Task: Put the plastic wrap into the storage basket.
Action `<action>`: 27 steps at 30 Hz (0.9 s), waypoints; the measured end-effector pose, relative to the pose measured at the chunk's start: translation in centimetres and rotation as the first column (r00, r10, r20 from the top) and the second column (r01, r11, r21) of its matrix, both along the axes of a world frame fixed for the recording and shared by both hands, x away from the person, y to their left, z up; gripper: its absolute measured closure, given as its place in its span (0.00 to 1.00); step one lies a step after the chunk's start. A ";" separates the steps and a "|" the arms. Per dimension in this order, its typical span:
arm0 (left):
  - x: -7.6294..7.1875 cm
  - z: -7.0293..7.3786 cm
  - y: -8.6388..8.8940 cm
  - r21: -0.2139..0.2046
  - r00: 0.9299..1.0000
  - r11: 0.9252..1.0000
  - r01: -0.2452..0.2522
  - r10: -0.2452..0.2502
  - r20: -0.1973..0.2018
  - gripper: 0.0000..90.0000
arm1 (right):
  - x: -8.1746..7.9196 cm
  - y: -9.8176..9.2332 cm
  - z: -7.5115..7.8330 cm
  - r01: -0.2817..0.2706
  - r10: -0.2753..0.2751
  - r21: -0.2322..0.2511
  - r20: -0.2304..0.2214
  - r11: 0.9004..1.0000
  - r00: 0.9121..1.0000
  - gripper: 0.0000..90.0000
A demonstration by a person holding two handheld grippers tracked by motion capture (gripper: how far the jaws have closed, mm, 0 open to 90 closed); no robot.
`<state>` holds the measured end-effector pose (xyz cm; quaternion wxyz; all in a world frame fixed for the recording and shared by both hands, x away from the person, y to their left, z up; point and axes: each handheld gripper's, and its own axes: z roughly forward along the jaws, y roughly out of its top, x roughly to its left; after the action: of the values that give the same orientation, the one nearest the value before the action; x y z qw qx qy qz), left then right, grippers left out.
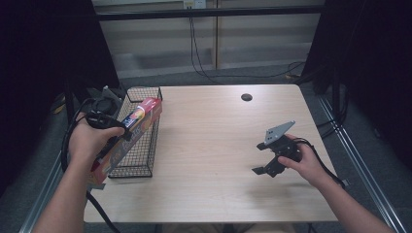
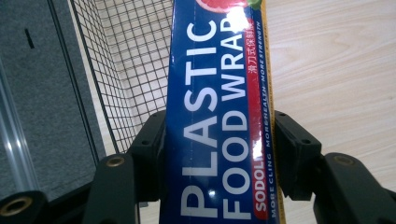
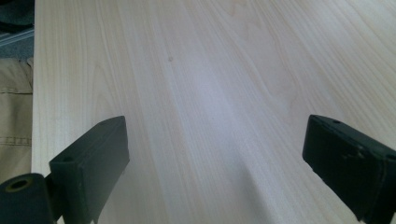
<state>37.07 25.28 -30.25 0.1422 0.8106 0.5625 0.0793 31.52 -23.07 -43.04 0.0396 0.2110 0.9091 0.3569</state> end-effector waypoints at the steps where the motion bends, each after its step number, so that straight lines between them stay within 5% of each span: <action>1: 0.0 0.0 0.0 0.001 1.000 1.000 -0.009 0.009 0.001 0.50 | 0.0 0.0 0.0 0.002 -0.002 0.001 -0.003 1.000 1.000 0.08; 27: 0.3 -1.6 1.4 -0.011 0.994 0.994 -0.111 0.111 -0.010 0.50 | -0.1 0.0 -0.2 0.001 -0.001 0.014 -0.005 1.000 1.000 0.08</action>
<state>37.39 26.67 -31.88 0.1397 0.7776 0.6079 0.0799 31.41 -23.10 -43.26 0.0362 0.2128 0.9066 0.3626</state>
